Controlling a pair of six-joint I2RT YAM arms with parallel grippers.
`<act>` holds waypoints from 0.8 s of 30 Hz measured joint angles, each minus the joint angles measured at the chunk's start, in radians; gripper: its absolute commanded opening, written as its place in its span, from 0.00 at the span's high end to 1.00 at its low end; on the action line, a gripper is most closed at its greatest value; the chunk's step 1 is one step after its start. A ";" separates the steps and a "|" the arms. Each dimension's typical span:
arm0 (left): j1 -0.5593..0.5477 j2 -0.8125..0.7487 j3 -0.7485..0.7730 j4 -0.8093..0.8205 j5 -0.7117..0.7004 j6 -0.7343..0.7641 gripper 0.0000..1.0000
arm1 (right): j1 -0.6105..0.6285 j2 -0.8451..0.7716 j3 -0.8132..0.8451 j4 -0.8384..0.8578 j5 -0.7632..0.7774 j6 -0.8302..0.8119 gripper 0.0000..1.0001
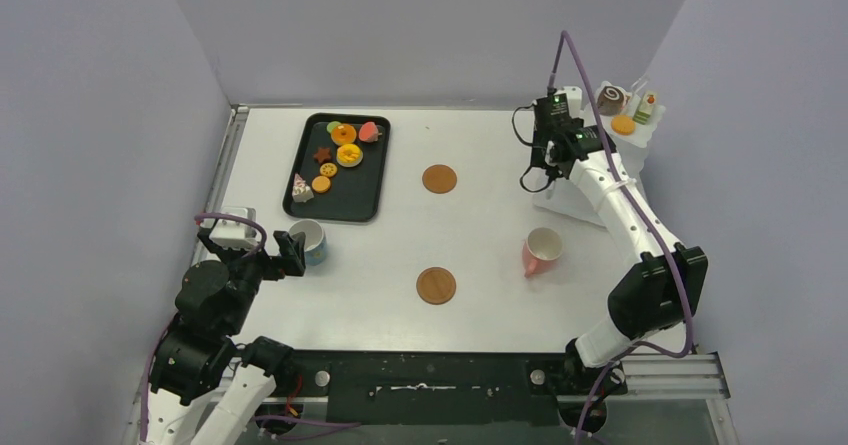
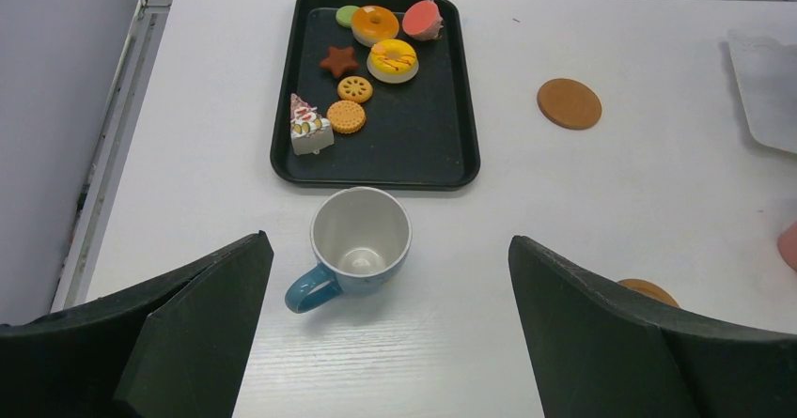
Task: Serve the afternoon tea
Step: Place the desert on the desert table.
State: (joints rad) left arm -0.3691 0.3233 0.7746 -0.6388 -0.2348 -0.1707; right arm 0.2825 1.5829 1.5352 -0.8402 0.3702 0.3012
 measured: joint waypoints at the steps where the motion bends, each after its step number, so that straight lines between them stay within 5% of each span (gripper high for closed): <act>1: 0.000 0.000 0.000 0.000 0.000 0.000 0.03 | -0.006 0.000 -0.002 0.007 0.000 0.000 0.61; 24: 0.000 0.000 0.000 0.000 0.000 0.000 0.03 | -0.177 0.063 -0.034 0.104 -0.019 0.025 0.58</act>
State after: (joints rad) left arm -0.3691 0.3233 0.7746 -0.6388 -0.2348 -0.1707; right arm 0.1055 1.6459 1.5009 -0.7361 0.3508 0.3264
